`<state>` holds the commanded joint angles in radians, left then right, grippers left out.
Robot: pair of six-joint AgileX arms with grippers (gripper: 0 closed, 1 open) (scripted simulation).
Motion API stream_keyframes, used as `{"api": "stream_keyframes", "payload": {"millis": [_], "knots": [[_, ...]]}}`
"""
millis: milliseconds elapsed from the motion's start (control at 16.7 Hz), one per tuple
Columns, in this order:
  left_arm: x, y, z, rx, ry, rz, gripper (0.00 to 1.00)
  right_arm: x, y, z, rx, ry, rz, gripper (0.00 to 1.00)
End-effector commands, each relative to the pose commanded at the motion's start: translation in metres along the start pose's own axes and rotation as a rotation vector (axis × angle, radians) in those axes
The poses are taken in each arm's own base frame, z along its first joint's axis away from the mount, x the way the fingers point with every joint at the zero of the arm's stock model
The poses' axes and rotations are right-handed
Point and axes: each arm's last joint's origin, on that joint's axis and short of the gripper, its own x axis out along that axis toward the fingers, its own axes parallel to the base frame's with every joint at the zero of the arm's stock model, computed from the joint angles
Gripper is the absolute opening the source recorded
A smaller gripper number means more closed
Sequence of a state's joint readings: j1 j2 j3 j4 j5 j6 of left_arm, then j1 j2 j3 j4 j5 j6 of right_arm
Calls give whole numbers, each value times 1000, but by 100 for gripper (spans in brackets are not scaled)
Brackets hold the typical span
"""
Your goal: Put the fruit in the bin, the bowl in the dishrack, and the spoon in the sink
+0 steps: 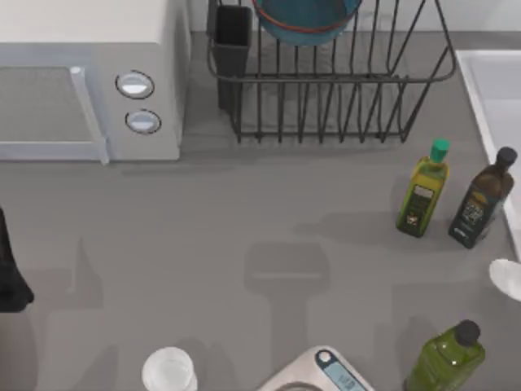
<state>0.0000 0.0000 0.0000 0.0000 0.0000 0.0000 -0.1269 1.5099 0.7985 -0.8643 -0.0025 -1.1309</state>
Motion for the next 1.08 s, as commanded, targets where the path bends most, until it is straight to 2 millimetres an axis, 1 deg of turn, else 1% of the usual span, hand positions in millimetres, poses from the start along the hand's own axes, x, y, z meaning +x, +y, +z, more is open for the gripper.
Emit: {"api": "stream_keyframes", "payload": {"millis": [240, 360, 480, 780, 900, 1080], "knots": [[0, 0, 0, 0, 0, 0, 100, -44, 3, -1, -2, 6, 12, 0], [0, 0, 0, 0, 0, 0, 100, -60, 6, -2, -3, 0, 0, 0], [0, 0, 0, 0, 0, 0, 100, -65, 6, -2, -4, -3, -5, 0], [0, 0, 0, 0, 0, 0, 100, -64, 4, -1, 3, 2, 4, 0], [0, 0, 0, 0, 0, 0, 100, -67, -6, -1, 29, 13, 24, 0], [0, 0, 0, 0, 0, 0, 100, -78, -36, 0, 90, 33, 58, 0]]}}
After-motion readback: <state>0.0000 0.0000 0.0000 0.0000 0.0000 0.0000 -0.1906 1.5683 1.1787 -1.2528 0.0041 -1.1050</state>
